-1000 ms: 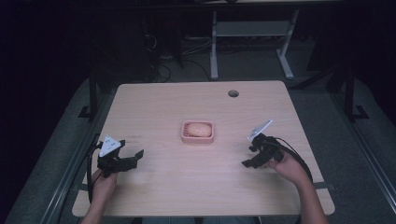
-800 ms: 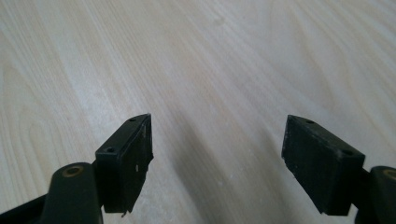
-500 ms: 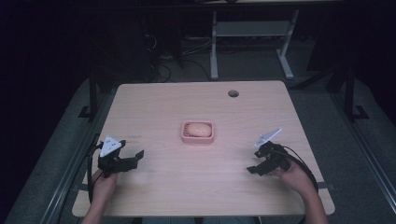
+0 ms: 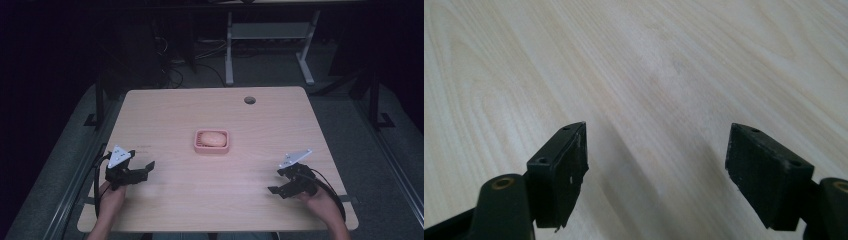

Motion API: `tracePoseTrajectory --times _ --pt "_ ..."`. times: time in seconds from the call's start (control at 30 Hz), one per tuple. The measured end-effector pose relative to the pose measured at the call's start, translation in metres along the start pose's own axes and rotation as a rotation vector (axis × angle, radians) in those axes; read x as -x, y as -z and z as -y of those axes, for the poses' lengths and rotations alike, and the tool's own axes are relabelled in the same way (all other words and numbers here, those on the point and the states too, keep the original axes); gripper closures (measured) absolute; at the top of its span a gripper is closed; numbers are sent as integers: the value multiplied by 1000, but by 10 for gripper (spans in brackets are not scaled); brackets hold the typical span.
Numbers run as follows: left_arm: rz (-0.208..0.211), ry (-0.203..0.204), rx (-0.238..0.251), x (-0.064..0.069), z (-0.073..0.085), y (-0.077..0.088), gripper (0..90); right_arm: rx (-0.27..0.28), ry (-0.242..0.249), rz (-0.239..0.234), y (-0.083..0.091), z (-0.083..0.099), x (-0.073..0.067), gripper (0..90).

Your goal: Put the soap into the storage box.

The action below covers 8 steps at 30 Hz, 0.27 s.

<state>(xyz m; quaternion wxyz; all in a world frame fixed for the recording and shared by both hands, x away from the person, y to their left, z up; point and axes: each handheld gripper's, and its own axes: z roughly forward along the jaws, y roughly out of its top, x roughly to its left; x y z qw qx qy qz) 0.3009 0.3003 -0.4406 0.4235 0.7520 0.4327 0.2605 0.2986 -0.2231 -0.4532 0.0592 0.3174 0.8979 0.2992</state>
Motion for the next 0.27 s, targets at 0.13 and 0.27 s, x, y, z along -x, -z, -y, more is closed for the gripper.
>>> tracePoseTrajectory --times 0.13,0.27 --pt "4 -3 -1 1 0 0 142 24 -17 12 6 9 -6 246" --pt "5 -7 -7 1 0 0 142 26 -18 31 7 14 -7 245"
